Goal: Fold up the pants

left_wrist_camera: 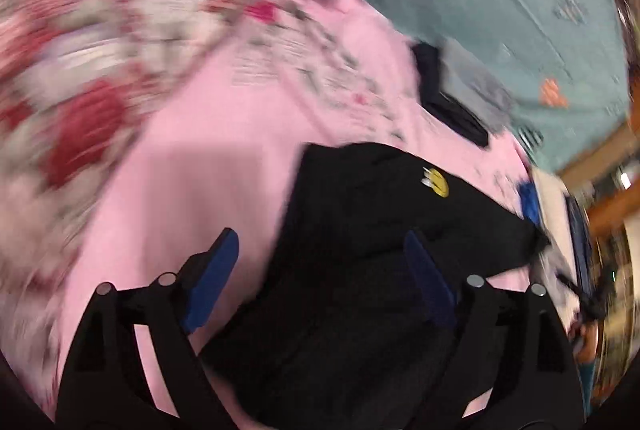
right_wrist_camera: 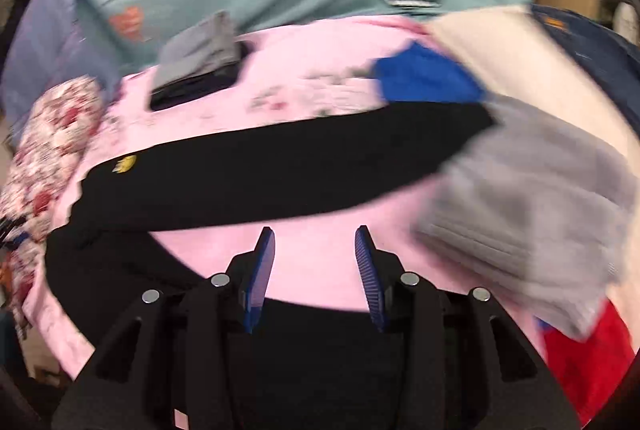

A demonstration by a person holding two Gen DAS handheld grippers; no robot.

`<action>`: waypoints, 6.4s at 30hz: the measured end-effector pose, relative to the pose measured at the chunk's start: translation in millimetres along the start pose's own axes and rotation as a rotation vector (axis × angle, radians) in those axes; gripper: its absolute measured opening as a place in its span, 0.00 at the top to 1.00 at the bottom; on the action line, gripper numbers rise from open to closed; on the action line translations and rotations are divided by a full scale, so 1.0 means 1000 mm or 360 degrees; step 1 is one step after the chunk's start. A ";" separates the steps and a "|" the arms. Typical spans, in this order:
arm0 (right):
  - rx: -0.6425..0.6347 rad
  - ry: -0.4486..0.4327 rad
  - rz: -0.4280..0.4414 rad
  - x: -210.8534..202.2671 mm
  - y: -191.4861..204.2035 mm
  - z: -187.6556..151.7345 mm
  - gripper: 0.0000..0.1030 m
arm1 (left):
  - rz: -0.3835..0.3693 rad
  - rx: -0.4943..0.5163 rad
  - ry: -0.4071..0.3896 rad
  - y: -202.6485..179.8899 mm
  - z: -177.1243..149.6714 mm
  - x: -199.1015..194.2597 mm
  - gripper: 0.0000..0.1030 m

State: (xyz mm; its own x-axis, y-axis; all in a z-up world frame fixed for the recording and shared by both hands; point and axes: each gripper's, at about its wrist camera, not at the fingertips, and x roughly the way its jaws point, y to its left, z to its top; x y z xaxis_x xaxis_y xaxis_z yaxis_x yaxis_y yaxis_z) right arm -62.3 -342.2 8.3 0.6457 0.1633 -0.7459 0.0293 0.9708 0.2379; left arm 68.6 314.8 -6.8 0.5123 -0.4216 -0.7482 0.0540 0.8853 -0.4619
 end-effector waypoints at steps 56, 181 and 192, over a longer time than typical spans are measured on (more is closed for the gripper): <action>0.0331 0.0035 -0.0148 0.055 -0.036 0.019 0.53 | 0.1035 0.0392 -0.0041 -0.001 0.086 0.109 0.63; -0.1391 0.0121 0.0204 0.147 0.219 0.126 0.97 | 0.0047 0.0739 -0.0251 -0.042 0.052 0.009 0.71; -0.1545 -0.0074 0.0332 0.034 0.236 -0.027 0.97 | 0.0072 0.0738 -0.0125 -0.003 -0.063 -0.038 0.68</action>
State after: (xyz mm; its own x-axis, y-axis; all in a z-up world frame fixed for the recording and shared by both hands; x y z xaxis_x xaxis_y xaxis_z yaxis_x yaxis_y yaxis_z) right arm -54.1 -102.9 21.8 0.5970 0.3601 -0.7169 -0.7119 0.6497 -0.2666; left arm -4.5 315.8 -7.1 0.5853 -0.3803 -0.7161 0.3979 0.9042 -0.1550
